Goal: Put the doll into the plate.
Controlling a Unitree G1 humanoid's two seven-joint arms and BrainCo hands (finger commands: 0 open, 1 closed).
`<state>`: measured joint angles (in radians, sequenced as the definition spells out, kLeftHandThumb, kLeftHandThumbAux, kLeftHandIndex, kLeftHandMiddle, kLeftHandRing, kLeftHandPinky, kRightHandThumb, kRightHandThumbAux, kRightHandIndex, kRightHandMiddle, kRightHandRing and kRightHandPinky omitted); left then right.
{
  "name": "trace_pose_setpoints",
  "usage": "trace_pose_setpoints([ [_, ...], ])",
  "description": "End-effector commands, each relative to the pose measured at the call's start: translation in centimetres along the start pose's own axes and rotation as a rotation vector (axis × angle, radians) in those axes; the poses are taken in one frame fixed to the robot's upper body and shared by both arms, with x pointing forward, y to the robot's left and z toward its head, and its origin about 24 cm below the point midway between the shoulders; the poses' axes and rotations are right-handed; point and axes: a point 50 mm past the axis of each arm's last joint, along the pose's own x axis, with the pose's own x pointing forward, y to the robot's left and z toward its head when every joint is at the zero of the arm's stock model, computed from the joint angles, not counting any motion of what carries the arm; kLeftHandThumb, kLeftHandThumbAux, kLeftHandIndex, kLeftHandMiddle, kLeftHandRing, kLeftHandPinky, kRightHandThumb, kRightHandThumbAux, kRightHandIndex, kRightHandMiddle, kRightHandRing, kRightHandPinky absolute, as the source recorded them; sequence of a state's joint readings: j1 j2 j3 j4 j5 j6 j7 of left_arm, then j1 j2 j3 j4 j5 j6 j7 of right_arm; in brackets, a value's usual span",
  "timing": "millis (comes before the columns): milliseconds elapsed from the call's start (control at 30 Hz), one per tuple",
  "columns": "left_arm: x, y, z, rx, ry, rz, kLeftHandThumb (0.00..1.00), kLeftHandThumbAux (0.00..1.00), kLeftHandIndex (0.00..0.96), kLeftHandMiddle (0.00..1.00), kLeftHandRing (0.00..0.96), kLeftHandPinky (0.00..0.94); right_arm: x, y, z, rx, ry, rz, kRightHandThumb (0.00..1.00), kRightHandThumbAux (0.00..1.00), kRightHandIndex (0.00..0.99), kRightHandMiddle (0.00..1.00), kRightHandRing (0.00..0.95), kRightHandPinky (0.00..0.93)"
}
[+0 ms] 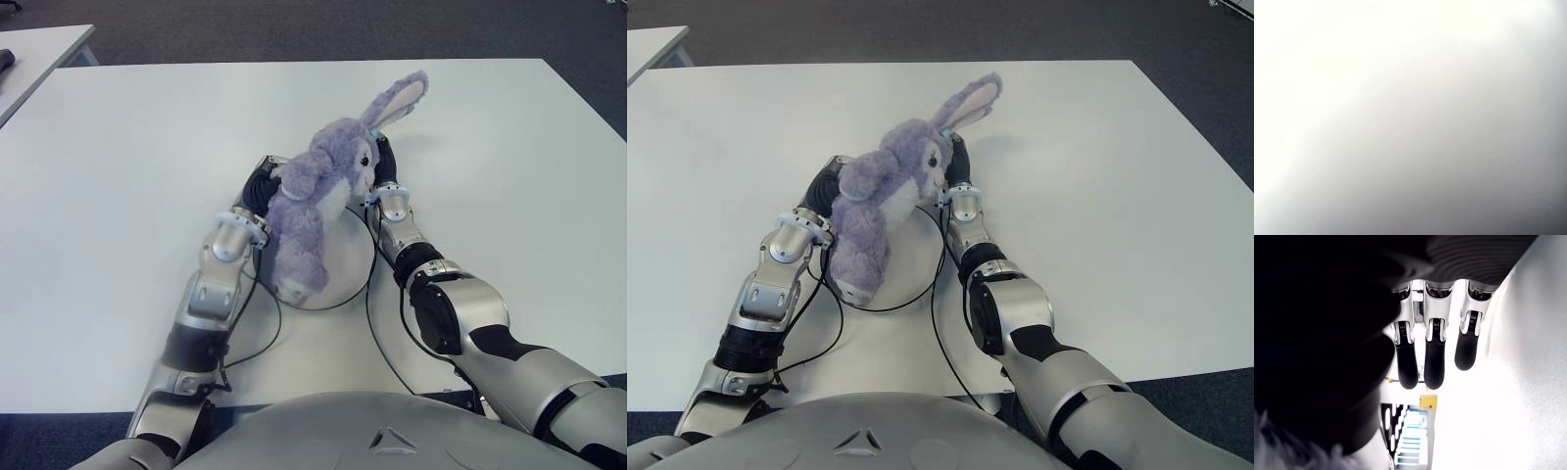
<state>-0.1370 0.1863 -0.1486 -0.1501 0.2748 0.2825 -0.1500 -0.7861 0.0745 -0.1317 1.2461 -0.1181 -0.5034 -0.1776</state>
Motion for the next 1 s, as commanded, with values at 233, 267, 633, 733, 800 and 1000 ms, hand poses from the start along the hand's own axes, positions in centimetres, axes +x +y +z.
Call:
trace_pose_setpoints([
  [233, -2.1, -1.8, -4.4, 0.021, 0.225, -0.149, 0.929, 0.662, 0.832, 0.911, 0.886, 0.887, -7.4, 2.4, -9.7, 0.057, 0.437, 0.028, 0.149, 0.953, 0.295, 0.321, 0.306, 0.264],
  [267, -2.2, -1.9, -4.4, 0.015, 0.223, -0.156, 0.929, 0.662, 0.831, 0.91, 0.885, 0.886, -7.4, 2.4, -9.8, 0.057, 0.438, 0.028, 0.15, 0.953, 0.295, 0.322, 0.307, 0.266],
  [633, -2.7, -2.1, -4.0, -0.029, 0.191, -0.17, 0.922, 0.656, 0.875, 0.963, 0.919, 0.904, -7.4, 2.5, -9.8, 0.07, 0.447, 0.025, 0.157, 0.954, 0.283, 0.31, 0.295, 0.252],
  [733, -2.7, -1.9, -3.7, -0.03, 0.189, -0.164, 0.92, 0.656, 0.879, 0.963, 0.916, 0.902, -7.4, 2.5, -9.8, 0.07, 0.445, 0.028, 0.164, 0.952, 0.282, 0.31, 0.295, 0.255],
  [800, -2.8, -1.7, -3.5, -0.033, 0.184, -0.159, 0.917, 0.655, 0.883, 0.97, 0.919, 0.901, -7.4, 2.5, -9.8, 0.066, 0.441, 0.031, 0.167, 0.952, 0.284, 0.314, 0.301, 0.26],
  [1000, -2.9, -1.6, -3.1, -0.051, 0.175, -0.161, 0.91, 0.655, 0.892, 0.976, 0.92, 0.901, -7.5, 2.5, -9.8, 0.057, 0.435, 0.035, 0.163, 0.941, 0.292, 0.32, 0.304, 0.254],
])
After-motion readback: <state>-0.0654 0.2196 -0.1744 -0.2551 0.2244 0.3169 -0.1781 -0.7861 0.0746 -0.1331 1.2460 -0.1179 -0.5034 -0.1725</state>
